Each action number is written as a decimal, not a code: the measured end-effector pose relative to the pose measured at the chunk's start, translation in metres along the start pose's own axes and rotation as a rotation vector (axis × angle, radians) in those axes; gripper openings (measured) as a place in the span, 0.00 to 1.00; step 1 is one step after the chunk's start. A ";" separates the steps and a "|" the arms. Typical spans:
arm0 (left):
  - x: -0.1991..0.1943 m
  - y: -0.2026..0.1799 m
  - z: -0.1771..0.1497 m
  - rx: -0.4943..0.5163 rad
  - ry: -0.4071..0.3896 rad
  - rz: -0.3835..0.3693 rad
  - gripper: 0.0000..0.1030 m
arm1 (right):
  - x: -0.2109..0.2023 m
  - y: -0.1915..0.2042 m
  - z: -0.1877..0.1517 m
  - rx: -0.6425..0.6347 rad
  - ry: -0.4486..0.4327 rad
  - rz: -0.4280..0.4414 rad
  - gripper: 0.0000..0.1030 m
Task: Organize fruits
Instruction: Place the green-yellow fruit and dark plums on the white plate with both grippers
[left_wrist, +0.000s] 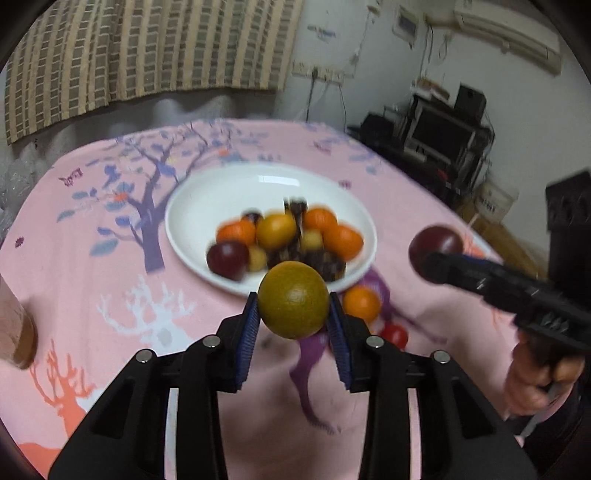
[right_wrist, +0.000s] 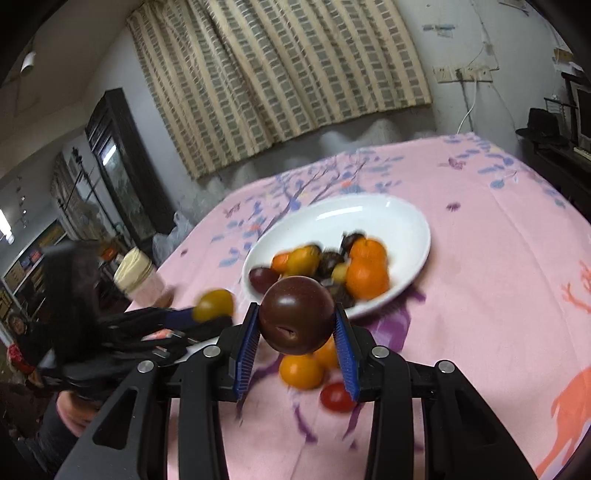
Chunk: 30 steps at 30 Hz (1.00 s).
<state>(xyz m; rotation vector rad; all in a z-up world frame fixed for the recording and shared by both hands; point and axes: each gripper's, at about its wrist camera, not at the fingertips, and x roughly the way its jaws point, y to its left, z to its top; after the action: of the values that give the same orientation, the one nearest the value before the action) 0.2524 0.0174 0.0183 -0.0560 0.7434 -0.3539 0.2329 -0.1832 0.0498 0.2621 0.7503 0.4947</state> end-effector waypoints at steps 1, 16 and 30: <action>0.000 0.001 0.009 -0.008 -0.020 0.011 0.35 | 0.005 -0.003 0.006 0.008 -0.002 -0.006 0.38; 0.102 0.047 0.077 -0.134 0.040 0.145 0.60 | 0.091 -0.045 0.059 0.022 0.020 -0.142 0.45; 0.015 0.044 0.032 -0.233 -0.051 0.200 0.95 | 0.034 -0.023 0.019 0.001 0.075 -0.020 0.54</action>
<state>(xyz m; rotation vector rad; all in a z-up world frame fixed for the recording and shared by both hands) 0.2969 0.0510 0.0250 -0.2087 0.7297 -0.0739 0.2755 -0.1868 0.0345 0.2383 0.8252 0.4873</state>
